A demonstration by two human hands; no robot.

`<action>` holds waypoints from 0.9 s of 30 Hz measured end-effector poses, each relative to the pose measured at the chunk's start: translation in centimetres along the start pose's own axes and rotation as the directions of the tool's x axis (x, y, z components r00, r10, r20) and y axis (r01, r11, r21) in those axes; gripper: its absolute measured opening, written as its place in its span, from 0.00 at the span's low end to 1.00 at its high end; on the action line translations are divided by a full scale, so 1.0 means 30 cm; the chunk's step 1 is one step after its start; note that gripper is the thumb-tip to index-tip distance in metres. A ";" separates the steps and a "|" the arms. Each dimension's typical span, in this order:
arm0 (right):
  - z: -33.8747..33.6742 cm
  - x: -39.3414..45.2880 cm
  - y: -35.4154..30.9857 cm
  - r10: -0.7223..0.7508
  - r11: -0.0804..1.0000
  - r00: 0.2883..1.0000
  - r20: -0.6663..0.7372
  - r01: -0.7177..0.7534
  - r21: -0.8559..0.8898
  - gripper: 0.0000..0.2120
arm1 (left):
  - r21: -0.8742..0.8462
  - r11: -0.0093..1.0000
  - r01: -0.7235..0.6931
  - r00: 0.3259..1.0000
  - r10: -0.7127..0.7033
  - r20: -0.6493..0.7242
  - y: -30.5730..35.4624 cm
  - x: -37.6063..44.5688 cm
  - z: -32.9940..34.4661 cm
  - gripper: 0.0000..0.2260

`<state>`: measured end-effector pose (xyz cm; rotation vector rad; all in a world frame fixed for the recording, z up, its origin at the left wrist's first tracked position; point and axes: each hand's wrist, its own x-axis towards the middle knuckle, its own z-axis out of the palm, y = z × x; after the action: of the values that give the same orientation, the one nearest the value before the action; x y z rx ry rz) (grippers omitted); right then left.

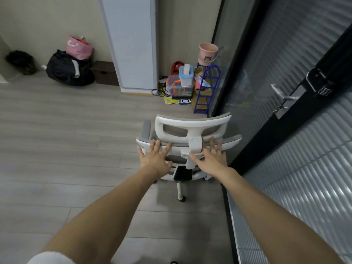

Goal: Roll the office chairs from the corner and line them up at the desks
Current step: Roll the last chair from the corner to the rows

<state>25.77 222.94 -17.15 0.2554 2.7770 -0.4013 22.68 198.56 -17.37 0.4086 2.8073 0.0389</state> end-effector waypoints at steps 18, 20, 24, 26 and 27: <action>0.300 0.057 -1.205 -0.423 0.882 0.879 0.220 0.455 -0.123 0.54 | -0.195 0.843 0.502 0.864 -0.501 0.062 -1.093 -0.427 0.041 0.37; 0.342 0.041 -1.359 -0.472 0.846 0.845 0.252 0.515 -0.141 0.55 | -0.217 0.802 0.557 0.829 -0.551 0.089 -1.218 -0.513 0.051 0.38; 0.438 0.010 -1.675 -0.541 0.760 0.766 0.347 0.622 -0.188 0.57 | -0.283 0.706 0.650 0.755 -0.643 0.131 -1.455 -0.706 0.094 0.38; 0.487 -0.013 -1.834 -0.565 0.715 0.722 0.400 0.670 -0.199 0.57 | -0.312 0.654 0.689 0.715 -0.685 0.142 -1.565 -0.804 0.121 0.38; 0.513 -0.028 -1.914 -0.577 0.691 0.699 0.423 0.694 -0.204 0.57 | -0.324 0.627 0.708 0.692 -0.707 0.145 -1.619 -0.854 0.136 0.38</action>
<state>18.41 163.94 -16.79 -0.8409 2.4476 -0.0711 34.00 144.66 -17.16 -0.8030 2.6578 0.3663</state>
